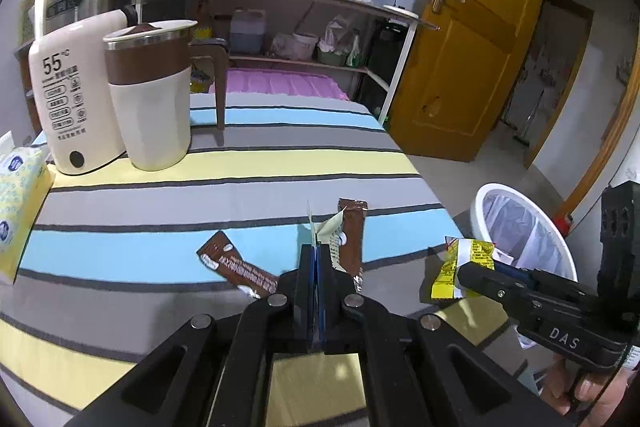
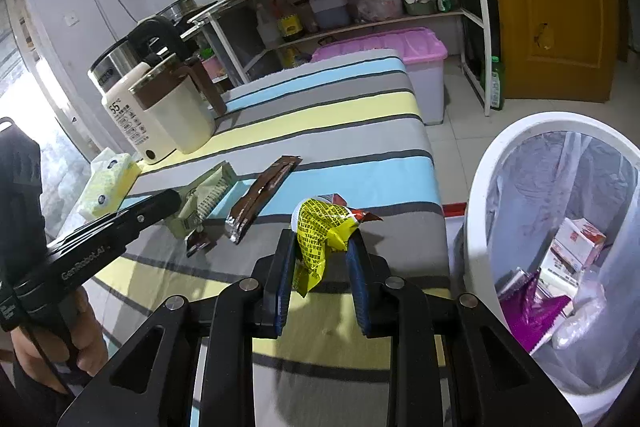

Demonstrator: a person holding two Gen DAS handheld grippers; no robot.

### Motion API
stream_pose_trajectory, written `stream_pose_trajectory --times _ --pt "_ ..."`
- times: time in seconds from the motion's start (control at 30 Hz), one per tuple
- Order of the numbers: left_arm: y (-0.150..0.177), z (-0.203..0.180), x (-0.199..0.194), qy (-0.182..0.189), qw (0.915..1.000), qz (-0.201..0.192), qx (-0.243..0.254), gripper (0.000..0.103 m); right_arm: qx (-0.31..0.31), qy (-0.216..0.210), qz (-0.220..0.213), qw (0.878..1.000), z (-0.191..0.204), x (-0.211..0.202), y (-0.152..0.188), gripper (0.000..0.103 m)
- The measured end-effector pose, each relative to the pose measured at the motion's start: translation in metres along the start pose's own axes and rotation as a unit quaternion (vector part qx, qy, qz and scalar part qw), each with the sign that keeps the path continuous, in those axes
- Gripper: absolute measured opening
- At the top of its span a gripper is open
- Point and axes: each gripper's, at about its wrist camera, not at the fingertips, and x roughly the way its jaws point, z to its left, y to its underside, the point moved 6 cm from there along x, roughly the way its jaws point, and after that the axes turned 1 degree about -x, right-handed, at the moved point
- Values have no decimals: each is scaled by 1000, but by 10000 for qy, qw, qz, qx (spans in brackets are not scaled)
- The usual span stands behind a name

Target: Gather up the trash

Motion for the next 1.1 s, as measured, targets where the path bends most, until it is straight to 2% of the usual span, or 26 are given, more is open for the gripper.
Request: stream_pose_trajectory --times 0.2,0.4,0.5,0.53,0.63,0.83,0.9,0.93,1.1 --pt "23 -2 -19 82 9999 49 40 0 -21 -29 -29 10000 1 -16 9 27" --pt "53 -7 -26 137 9993 309 181 2 -70 -48 40 10000 3 -24 22 27" --pt "57 -8 -27 116 9990 357 222 16 -81 -41 67 9999 3 -26 26 27" --pt "57 -9 -27 132 9990 356 224 25 -86 -37 67 9999 2 -27 27 27" --pt "56 -13 -25 182 9988 371 269 36 -95 -24 50 9999 1 -32 29 27" --pt "60 -22 -8 8 9974 561 461 35 -98 2 14 10000 -1 -39 31 27" --pt "62 -23 -4 -24 9969 649 452 23 -95 6 -3 10000 -1 -42 32 27" --pt "63 -24 -3 -44 9967 665 454 21 -98 8 -17 10000 -1 -43 32 27" --pt "64 -26 -8 -14 9976 582 367 19 -133 26 -109 9998 -2 -54 32 27"
